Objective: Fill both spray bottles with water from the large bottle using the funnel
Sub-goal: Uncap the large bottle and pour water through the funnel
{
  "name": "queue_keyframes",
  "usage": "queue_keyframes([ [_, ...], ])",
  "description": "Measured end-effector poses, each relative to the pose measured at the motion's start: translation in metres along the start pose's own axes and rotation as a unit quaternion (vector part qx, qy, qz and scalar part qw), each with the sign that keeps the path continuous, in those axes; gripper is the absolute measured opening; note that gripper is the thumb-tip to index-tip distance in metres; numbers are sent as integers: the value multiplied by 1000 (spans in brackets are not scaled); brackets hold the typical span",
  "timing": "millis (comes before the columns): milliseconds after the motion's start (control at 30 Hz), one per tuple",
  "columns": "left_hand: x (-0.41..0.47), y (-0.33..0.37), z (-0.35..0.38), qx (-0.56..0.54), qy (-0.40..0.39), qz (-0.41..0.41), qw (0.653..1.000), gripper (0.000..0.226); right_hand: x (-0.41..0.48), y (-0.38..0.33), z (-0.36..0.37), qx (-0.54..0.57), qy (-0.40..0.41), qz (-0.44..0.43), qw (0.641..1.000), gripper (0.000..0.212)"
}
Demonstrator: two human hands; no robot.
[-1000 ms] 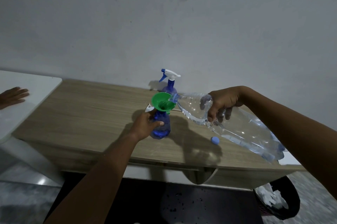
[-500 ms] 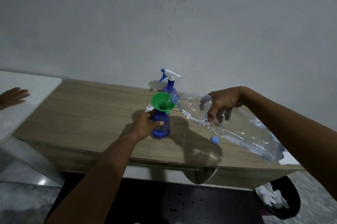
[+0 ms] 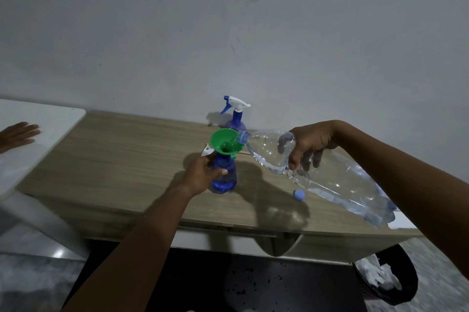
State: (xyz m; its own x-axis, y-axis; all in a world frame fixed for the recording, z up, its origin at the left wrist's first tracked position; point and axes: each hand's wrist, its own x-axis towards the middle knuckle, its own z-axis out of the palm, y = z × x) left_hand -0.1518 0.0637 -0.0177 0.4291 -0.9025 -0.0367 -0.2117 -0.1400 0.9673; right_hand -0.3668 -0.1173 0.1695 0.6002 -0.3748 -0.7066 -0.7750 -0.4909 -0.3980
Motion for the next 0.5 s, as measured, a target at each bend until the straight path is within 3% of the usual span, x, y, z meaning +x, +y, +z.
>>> queue_keyframes([
  [100, 0, 0, 0, -1, 3, -3, 1000, 41, -1, -1, 0, 0, 4, -3, 1000, 91],
  [367, -1, 1, 0, -2, 4, -7, 1000, 39, 1, -2, 1, -4, 4, -2, 1000, 90],
  [500, -2, 5, 0, 0, 0, -7, 1000, 42, 3, -1, 3, -2, 3, -1, 1000, 74],
])
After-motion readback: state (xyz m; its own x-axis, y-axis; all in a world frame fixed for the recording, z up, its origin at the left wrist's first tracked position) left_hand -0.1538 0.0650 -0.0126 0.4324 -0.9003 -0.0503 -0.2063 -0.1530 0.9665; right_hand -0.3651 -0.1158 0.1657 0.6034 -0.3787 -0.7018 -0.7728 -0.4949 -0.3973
